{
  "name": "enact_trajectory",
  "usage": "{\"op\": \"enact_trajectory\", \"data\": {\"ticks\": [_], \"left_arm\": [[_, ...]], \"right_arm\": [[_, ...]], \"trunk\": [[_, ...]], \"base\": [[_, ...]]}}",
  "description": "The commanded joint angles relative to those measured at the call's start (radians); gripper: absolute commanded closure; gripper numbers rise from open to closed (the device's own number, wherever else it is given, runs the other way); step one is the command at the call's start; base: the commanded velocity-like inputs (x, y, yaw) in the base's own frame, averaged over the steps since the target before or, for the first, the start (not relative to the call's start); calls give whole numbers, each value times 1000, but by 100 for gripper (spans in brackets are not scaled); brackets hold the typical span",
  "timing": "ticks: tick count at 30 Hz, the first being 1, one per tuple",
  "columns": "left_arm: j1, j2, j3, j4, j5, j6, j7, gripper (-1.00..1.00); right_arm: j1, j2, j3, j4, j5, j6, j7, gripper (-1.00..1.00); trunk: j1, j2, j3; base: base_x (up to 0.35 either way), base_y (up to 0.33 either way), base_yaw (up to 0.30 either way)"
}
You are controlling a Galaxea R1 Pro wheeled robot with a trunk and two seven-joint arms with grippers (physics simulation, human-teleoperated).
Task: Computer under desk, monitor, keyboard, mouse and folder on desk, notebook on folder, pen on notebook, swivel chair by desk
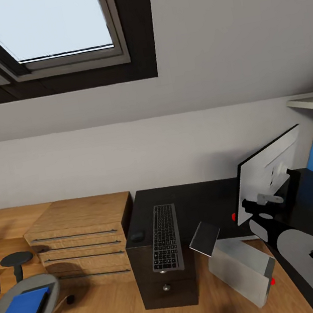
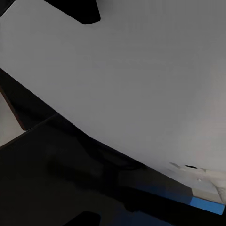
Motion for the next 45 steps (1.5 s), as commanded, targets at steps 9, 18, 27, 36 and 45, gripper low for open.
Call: {"op": "enact_trajectory", "data": {"ticks": [9,18,27,36,45], "left_arm": [[0,1,-6,-1,9,-3,7,-100],[0,1,-6,-1,8,-4,7,-100],[0,1,-6,-1,9,-4,8,-100],[0,1,-5,-3,10,-4,7,-100],[0,1,-6,-3,10,-5,7,-100]], "right_arm": [[-1,-1,5,1,-7,-4,0,-100],[0,0,7,2,-4,-8,1,-100],[1,0,8,2,-3,-10,3,-100],[13,0,8,3,53,-10,43,-100],[25,1,10,2,75,-10,62,-100]], "trunk": [[0,-2,-2],[0,-2,-2],[0,-2,-2],[0,-2,-2],[0,-2,-2]], "base": [[0,0,-98],[0,0,-254],[0,0,-262],[0,0,-123],[0,0,-3]]}}
